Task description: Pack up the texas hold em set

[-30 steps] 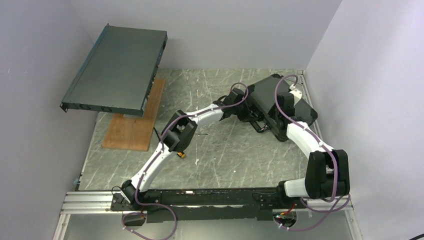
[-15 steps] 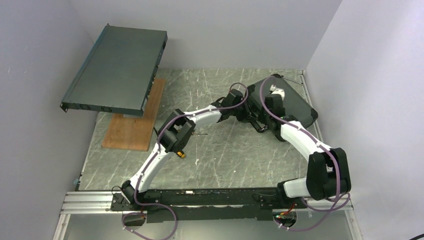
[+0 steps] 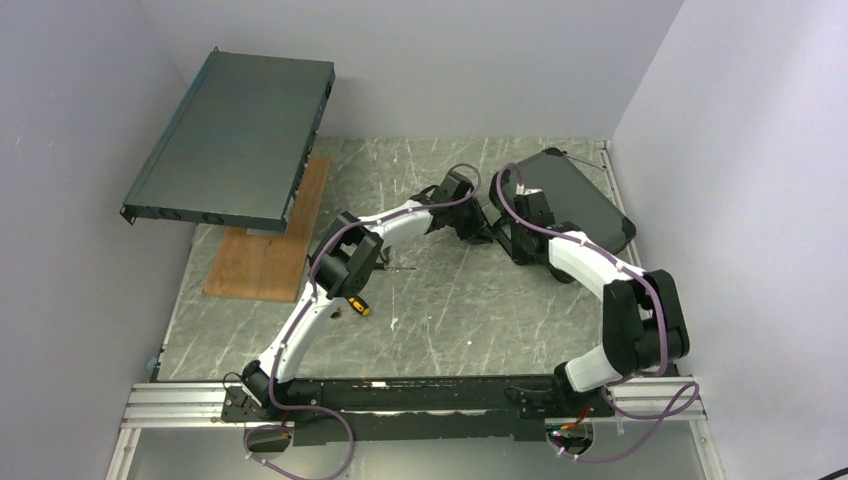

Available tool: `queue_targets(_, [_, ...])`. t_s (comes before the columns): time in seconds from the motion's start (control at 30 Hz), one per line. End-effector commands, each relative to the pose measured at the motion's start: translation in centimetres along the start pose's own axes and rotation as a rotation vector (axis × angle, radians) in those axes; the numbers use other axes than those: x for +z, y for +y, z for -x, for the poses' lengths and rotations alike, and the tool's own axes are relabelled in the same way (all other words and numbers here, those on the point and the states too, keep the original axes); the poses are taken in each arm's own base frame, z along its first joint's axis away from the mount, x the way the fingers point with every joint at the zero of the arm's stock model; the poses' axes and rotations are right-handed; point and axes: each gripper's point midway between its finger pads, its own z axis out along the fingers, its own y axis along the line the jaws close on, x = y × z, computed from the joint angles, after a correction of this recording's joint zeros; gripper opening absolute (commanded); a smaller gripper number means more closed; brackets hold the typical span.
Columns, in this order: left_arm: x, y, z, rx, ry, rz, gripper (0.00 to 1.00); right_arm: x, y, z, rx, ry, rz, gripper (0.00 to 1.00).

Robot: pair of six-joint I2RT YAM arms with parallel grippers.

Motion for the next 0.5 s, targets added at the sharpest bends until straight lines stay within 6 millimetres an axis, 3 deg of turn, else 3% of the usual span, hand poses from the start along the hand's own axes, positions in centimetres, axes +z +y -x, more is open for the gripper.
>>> queue_targets(0.0, [1.1, 5.7, -1.2, -0.075, 0.03, 0.173, 0.26, 0.9, 0.5, 1.5, -0.063, -0.014, 0.02, 0.0])
queue_targets(0.17, [1.5, 5.6, -1.4, -0.107, 0.057, 0.157, 0.2, 1.3, 0.4, 3.2, -0.073, -0.06, 0.001, 0.0])
queue_targets(0.47, [0.4, 5.3, -1.2, -0.04, 0.068, 0.115, 0.19, 2.8, -0.1, 4.8, -0.121, -0.054, -0.052, 0.0])
